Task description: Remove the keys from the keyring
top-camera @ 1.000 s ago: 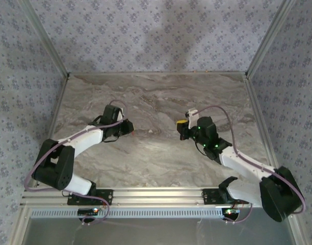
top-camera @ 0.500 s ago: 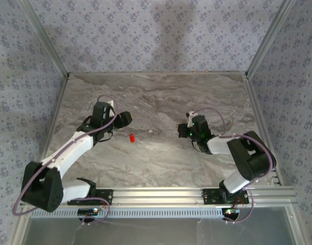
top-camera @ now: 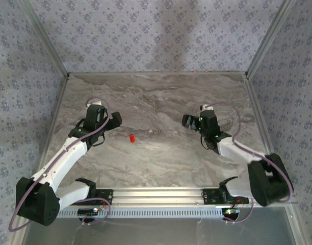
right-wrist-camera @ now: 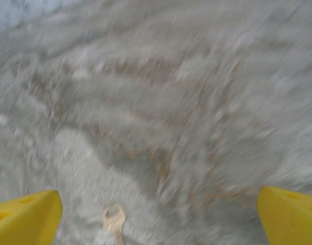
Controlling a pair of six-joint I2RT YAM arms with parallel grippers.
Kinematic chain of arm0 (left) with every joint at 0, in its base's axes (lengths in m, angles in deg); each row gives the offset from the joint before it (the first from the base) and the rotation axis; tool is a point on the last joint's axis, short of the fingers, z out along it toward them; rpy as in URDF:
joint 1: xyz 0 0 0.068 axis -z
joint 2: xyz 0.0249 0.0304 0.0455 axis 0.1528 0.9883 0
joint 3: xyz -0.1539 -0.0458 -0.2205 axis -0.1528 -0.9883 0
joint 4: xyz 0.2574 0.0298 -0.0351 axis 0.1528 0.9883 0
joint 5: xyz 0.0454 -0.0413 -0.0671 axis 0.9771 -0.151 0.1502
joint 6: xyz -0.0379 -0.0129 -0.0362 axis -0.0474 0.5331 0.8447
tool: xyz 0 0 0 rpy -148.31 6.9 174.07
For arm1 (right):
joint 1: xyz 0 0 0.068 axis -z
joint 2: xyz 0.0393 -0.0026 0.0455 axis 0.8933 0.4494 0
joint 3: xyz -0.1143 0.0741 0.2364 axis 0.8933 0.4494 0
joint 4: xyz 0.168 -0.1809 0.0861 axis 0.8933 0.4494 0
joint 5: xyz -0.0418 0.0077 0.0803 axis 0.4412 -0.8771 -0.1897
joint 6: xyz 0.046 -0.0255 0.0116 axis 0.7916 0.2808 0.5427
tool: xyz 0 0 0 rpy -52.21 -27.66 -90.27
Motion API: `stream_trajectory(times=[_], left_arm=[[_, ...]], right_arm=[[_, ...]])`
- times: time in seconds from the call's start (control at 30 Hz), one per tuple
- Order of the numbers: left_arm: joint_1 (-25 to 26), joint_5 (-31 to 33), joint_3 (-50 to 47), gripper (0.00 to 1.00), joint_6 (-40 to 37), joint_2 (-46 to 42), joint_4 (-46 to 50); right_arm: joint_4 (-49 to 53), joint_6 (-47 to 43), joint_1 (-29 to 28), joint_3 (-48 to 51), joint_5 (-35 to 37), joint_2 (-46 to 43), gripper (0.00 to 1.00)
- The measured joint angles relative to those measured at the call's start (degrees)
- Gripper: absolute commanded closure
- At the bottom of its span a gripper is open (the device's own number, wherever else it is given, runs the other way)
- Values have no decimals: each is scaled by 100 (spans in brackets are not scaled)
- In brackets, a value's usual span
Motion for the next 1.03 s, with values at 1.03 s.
stream_trajectory(times=[1.03], left_arm=[[-1578, 509, -2312, 1, -2774, 2671, -6800]], right_arm=[[-3569, -2651, 2363, 1248, -667, 1652, 0]])
